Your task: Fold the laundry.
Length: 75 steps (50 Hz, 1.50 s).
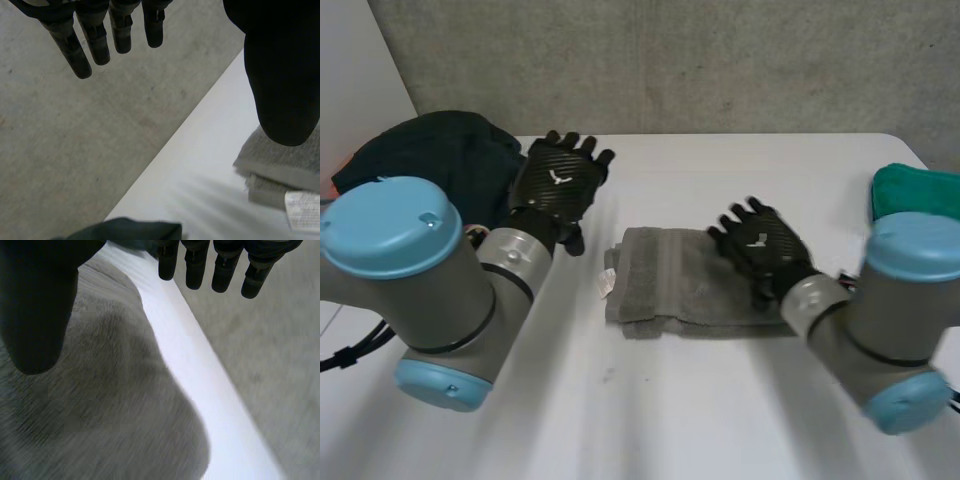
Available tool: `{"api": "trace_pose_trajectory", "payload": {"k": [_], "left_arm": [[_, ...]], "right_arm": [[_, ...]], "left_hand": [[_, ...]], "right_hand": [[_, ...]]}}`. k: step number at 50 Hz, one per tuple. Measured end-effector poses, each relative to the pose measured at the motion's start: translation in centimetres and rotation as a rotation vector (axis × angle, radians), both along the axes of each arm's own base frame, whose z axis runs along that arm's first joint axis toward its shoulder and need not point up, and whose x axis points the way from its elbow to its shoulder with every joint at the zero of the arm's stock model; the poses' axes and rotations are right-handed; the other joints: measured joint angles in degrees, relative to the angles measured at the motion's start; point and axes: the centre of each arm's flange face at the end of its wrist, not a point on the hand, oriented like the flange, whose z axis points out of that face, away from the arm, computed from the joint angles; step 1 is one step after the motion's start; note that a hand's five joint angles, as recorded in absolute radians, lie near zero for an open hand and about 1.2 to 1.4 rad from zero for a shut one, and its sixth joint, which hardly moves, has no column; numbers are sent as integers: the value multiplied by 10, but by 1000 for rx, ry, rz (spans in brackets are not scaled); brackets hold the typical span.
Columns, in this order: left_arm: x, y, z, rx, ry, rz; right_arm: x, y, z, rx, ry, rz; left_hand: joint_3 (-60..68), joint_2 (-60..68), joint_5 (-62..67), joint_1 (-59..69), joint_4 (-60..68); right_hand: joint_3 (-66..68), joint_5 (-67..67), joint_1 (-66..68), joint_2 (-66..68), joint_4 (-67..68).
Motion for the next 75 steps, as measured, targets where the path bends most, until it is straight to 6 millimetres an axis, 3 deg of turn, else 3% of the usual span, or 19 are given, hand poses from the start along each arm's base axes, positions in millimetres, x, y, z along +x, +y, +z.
{"api": "trace_pose_trajectory", "payload": {"k": [4,9,11,15,19,23,26,28,29,33,35,39,42,47,52,59,63,69,75], "left_arm": [[-10,6,-2,-1,0,-29],[-15,11,-8,11,-8,-46],[-16,12,-9,15,-11,-49],[-16,14,-12,24,-17,-50],[-15,15,-10,21,-15,-46],[-13,16,-5,12,-9,-39],[-11,17,-2,10,-7,-36],[-11,17,-2,10,-6,-36],[-11,17,-2,12,-6,-36],[-11,18,-2,18,6,-39],[-13,19,0,25,31,-44],[-20,19,10,34,97,-60],[-32,22,23,45,181,-93],[-57,30,28,92,246,-154],[-93,43,11,158,241,-226],[-129,39,-33,207,197,-250],[-133,26,-57,232,165,-200],[-115,4,-83,303,79,-62],[-93,10,-96,407,-37,6]], "right_arm": [[-30,-4,-8,176,-68,-90],[-65,-20,-31,287,-29,-213],[-77,-27,-36,284,0,-253],[-92,-48,-28,133,68,-326],[-70,-46,3,-74,68,-275],[-18,-11,26,-207,24,-66],[19,26,17,-206,21,139],[32,43,7,-191,36,228],[41,57,-2,-176,55,292],[47,70,-18,-142,96,339],[43,67,-21,-117,97,307],[33,54,-8,-80,31,211],[12,30,21,-14,-140,75],[-13,7,47,128,-365,-52],[-35,-16,57,293,-495,-176],[-53,-46,40,445,-483,-301],[-53,-53,31,485,-463,-315],[-45,-56,18,538,-438,-292],[-35,-58,1,606,-417,-239]], "left_hand": [[0,0,0,0,0],[0,0,0,0,0],[0,0,0,0,0],[0,0,0,0,0],[0,0,0,0,0],[0,0,0,0,0],[0,0,0,0,0],[0,0,0,0,0],[0,0,0,0,0],[0,0,0,0,0],[0,0,0,0,0],[0,0,0,0,0],[0,0,0,0,0],[0,0,0,2,1],[0,0,0,2,1],[0,0,0,2,1],[0,0,0,2,1],[0,0,0,2,1],[0,0,0,2,1]], "right_hand": [[0,-1,0,0,0],[425,423,419,436,423],[529,521,479,538,530],[561,550,510,554,566],[562,553,512,554,567],[562,555,512,554,567],[562,555,512,554,567],[517,510,466,500,521],[377,376,351,368,380],[118,113,98,106,118],[12,8,2,9,14],[1,0,0,1,0],[1,0,0,1,0],[1,0,0,1,0],[1,0,0,1,0],[1,0,0,1,0],[1,0,0,1,0],[1,0,0,1,0],[1,0,0,1,0]]}}
